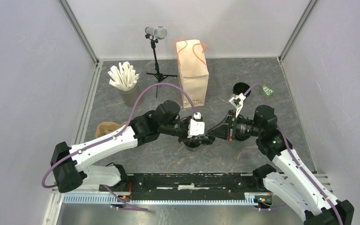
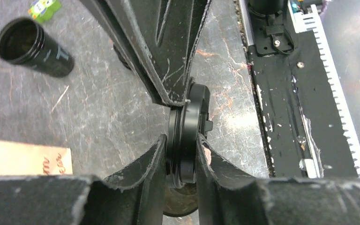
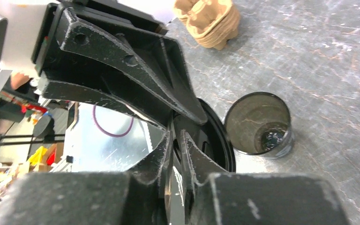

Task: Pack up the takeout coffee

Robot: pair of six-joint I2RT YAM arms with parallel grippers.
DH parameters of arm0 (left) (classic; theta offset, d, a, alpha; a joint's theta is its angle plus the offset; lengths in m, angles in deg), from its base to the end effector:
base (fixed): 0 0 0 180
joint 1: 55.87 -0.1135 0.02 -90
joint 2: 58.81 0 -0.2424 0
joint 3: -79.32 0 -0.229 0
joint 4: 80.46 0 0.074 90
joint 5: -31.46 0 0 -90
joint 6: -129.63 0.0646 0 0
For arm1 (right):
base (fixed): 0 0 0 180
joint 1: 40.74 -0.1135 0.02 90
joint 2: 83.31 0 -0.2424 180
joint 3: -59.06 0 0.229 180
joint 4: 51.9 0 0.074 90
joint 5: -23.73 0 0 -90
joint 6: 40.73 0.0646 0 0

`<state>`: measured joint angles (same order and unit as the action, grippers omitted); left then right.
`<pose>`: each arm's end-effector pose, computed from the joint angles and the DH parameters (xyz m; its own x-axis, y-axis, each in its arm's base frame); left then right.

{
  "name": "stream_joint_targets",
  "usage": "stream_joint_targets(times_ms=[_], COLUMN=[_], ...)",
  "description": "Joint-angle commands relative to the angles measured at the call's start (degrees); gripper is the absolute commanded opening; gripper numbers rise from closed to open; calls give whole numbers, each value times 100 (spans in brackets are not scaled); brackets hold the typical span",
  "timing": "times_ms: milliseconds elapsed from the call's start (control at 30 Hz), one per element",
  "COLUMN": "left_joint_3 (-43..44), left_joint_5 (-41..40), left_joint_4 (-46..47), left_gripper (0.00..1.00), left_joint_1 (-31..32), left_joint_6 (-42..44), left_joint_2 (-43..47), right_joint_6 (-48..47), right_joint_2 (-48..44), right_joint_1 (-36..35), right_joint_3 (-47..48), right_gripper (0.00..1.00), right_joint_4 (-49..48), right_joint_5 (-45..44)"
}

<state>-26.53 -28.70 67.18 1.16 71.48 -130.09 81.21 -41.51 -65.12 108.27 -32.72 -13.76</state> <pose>0.1276 -0.2558 0.2905 0.2808 0.4082 -0.8686 0.9597 -0.1256 0.2513 0.1403 0.1199 0.2815 -0.6649 0.0522 -0.7451 -0.7153 0.2429 0.6553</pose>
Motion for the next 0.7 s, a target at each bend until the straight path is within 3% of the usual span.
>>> stream_joint_targets(times_ms=[0, 100, 167, 200, 233, 267, 433, 533, 667], left_joint_3=[-350, -551, -506, -463, -442, -442, -559, -587, -547], left_joint_5=[-833, -1342, -1684, -1863, -2093, -2238, -2928, -3171, -3187], left_joint_4=[1285, 1553, 1531, 1498, 1470, 1455, 1414, 1192, 794], left_gripper=[33, 34, 35, 33, 33, 33, 35, 35, 34], left_joint_1=[9, 7, 9, 3, -6, -23, -169, -274, -316], left_joint_6=[-1623, -2416, -2969, -3270, -3551, -3780, -5169, -5901, -6440], left_joint_2=[517, 765, 864, 925, 991, 1078, 1509, 1691, 1776], right_joint_6=[-401, -834, -1028, -1080, -1165, -1264, -2103, -2537, -2889], right_joint_2=[43, -12, -151, -238, -365, -473, -1067, -1209, -1085], right_joint_1=[-40, -40, -40, -38, -37, -36, -43, -88, -215], right_joint_3=[472, 835, 943, 908, 858, 761, 115, -112, -197], right_gripper=[20, 38, 54, 66, 90, 98, 98, 98, 98], right_joint_4=[363, 712, 610, 459, 242, -59, -1547, -2047, -2487], right_joint_5=[-682, -1342, -1700, -1853, -2015, -2086, -2342, -2592, -2272])
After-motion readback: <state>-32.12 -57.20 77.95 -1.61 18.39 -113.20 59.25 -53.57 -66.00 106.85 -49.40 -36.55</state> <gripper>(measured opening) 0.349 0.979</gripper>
